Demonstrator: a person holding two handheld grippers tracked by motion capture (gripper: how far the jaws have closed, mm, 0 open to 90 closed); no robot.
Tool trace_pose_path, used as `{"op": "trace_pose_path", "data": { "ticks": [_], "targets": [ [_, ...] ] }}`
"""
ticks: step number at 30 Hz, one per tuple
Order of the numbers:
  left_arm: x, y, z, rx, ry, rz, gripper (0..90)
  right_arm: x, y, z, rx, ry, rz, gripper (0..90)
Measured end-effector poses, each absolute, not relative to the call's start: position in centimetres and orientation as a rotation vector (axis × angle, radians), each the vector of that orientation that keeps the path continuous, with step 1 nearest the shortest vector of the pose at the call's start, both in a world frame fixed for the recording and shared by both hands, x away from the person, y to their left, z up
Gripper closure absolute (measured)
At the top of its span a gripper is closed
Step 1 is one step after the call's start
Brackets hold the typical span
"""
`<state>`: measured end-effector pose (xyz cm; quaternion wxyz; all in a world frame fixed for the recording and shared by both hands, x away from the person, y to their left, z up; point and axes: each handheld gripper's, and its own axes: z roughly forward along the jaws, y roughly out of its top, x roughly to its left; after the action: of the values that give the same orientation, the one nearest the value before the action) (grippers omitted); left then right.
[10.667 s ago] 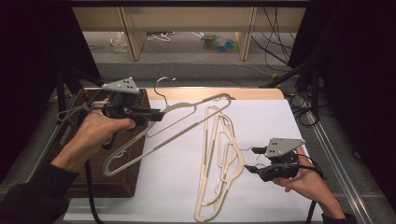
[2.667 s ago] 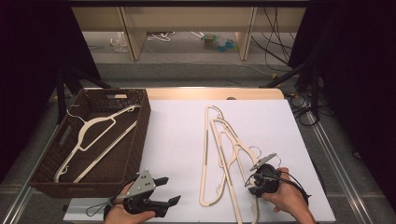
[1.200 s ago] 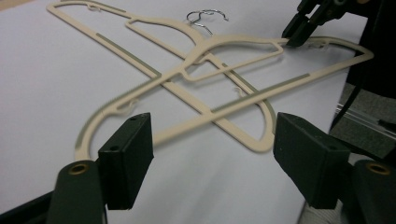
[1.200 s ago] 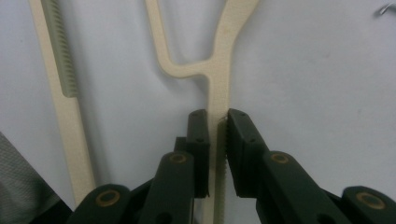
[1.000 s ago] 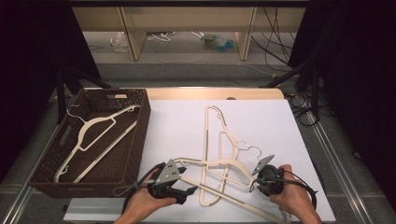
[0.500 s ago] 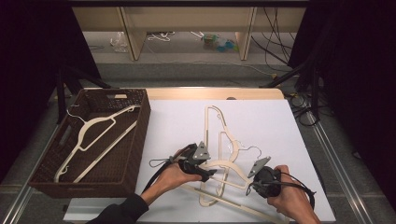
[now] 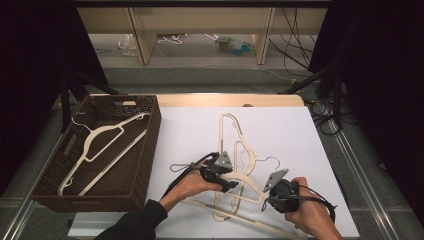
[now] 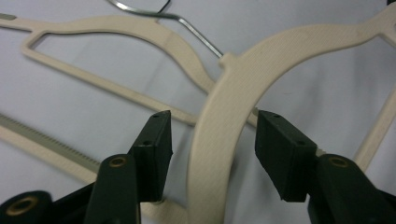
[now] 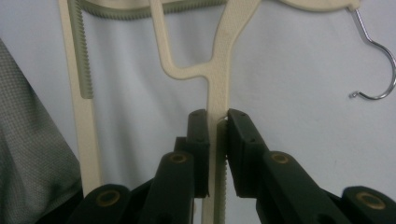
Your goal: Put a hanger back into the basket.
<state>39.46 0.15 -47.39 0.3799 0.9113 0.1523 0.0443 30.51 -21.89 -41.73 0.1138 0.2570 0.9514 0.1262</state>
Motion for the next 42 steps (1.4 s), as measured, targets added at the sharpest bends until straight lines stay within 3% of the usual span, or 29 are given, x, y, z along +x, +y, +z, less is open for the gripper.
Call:
{"op": "trace_pose_path", "data": {
  "ticks": [7,20,32,37,42],
  "targets": [
    [39.6,0.5,-46.6,2.318,0.332,0.049,64.1,30.4,-21.7,-41.7,0.712,2.8,0.39,80.5],
    [38.9,2.3,-43.8,2.309,0.245,-0.137,73.4,30.3,-22.0,-41.4,0.624,2.829,0.448,80.0],
    [36.9,4.3,-41.2,2.34,0.16,-0.222,79.4,29.3,-21.6,-39.8,0.575,2.838,0.563,78.6],
    [35.7,4.9,-40.2,2.355,0.14,-0.24,83.3,29.1,-21.2,-39.7,0.616,2.838,0.624,63.8],
    [34.8,5.0,-39.3,2.369,0.151,-0.163,85.4,29.0,-21.3,-39.1,0.7,2.771,0.748,47.2]
  ]
}}
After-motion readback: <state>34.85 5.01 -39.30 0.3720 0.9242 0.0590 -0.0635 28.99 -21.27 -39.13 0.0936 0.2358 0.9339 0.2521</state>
